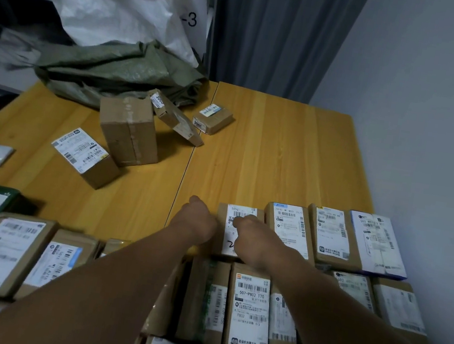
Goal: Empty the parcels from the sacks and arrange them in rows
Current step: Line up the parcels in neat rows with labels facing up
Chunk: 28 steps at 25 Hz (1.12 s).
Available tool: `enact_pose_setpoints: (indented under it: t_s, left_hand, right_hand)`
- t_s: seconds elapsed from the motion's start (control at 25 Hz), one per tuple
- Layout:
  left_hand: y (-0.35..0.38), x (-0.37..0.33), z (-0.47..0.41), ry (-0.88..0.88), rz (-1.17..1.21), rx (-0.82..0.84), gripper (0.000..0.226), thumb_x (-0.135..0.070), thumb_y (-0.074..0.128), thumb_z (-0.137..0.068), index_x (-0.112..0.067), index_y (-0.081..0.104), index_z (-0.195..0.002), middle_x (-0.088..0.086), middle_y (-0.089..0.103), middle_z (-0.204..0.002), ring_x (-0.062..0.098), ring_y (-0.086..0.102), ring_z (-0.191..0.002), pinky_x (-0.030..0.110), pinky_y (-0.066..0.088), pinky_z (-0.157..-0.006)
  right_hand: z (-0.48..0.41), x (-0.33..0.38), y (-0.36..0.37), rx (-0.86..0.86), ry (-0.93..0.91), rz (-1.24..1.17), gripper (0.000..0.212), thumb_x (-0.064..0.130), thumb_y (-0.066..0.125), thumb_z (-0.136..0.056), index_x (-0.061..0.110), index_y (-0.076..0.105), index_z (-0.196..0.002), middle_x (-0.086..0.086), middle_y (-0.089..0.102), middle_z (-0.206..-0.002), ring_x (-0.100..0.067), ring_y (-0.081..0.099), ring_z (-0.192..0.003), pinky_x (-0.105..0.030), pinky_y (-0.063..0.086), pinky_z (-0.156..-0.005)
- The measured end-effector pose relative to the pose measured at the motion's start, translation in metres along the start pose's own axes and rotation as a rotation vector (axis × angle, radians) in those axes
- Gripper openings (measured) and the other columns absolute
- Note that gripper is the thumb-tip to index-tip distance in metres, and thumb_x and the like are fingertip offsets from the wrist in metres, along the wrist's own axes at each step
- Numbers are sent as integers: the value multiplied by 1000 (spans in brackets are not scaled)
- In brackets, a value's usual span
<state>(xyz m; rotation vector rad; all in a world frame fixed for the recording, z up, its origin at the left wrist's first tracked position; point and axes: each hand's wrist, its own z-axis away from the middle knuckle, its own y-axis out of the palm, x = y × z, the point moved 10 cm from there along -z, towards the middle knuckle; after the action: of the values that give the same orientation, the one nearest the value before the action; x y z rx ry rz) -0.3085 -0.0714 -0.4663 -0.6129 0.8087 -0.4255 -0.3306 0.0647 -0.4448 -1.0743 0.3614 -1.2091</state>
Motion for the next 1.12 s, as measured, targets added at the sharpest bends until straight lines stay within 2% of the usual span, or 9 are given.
enact_pose_setpoints:
  t_s: [0.16, 0.32, 0.4, 0.48, 0.56, 0.64, 0.76, 0.88, 1.12]
  left_hand:
    - [-54, 23, 18, -24, 6, -59, 59, -20, 58, -94, -1, 28, -141, 20, 51, -130, 34, 54, -116, 34, 41, -78]
    - [-113, 60, 34, -30, 36, -134, 62, -21, 60, -92, 1, 27, -140, 21, 56, -121, 31, 58, -102, 33, 40, -65]
    - [-137, 77, 41, -14, 43, -146, 63, -21, 61, -92, 3, 28, -139, 21, 56, -121, 33, 58, -105, 33, 40, -66]
    - [-160, 99, 51, -11, 46, -126, 56, -18, 59, -92, 4, 33, -137, 23, 55, -121, 35, 59, -108, 35, 41, -65]
    - [-185, 121, 61, 18, 31, -110, 43, -15, 59, -92, 2, 45, -129, 24, 58, -113, 35, 61, -100, 39, 44, -64]
    - [-216, 148, 67, 31, 63, -137, 40, -15, 61, -87, -1, 52, -124, 15, 61, -109, 30, 60, -92, 32, 43, -61]
    - [-259, 179, 79, 42, 118, -161, 52, -15, 61, -85, -5, 46, -134, 12, 60, -124, 31, 61, -106, 31, 48, -73]
    - [-291, 213, 84, 2, 108, -181, 44, -17, 59, -91, -3, 42, -130, 15, 58, -122, 33, 59, -112, 33, 45, -76]
    - [-312, 267, 73, -76, 78, -142, 44, -13, 52, -93, -1, 39, -134, 19, 54, -127, 34, 57, -111, 36, 49, -83]
  right_hand:
    - [-1, 46, -13, 8, -27, 48, 38, 7, 45, -93, 5, 50, -131, -17, 46, -132, -35, 51, -116, -41, 48, -93]
    - [6, 116, -23, 14, -101, 62, 50, 6, 43, -94, 6, 42, -145, -18, 43, -139, -36, 47, -124, -44, 46, -100]
    - [8, 141, -27, -3, -105, 61, 53, 6, 41, -95, 7, 37, -148, -18, 43, -141, -36, 46, -126, -44, 45, -101]
    - [10, 164, -27, -5, -80, 74, 50, 5, 39, -95, 7, 38, -146, -19, 44, -138, -35, 48, -123, -42, 46, -99]
    - [12, 188, -25, -8, -40, 88, 48, 4, 40, -95, 6, 40, -143, -19, 45, -137, -35, 49, -120, -40, 47, -95]
    - [12, 225, -23, -18, -23, 105, 48, 4, 40, -95, 5, 40, -143, -20, 44, -140, -36, 50, -121, -40, 48, -93]
    - [11, 291, -20, -35, -39, 122, 51, 6, 42, -94, 7, 39, -145, -19, 42, -145, -35, 48, -126, -44, 48, -98]
    - [6, 342, -19, -65, -54, 126, 54, 9, 45, -93, 13, 40, -147, -16, 45, -143, -31, 52, -121, -42, 51, -94]
    - [-17, 363, -12, -68, -6, 157, 58, 13, 51, -92, 17, 40, -149, -12, 44, -145, -28, 55, -119, -37, 52, -89]
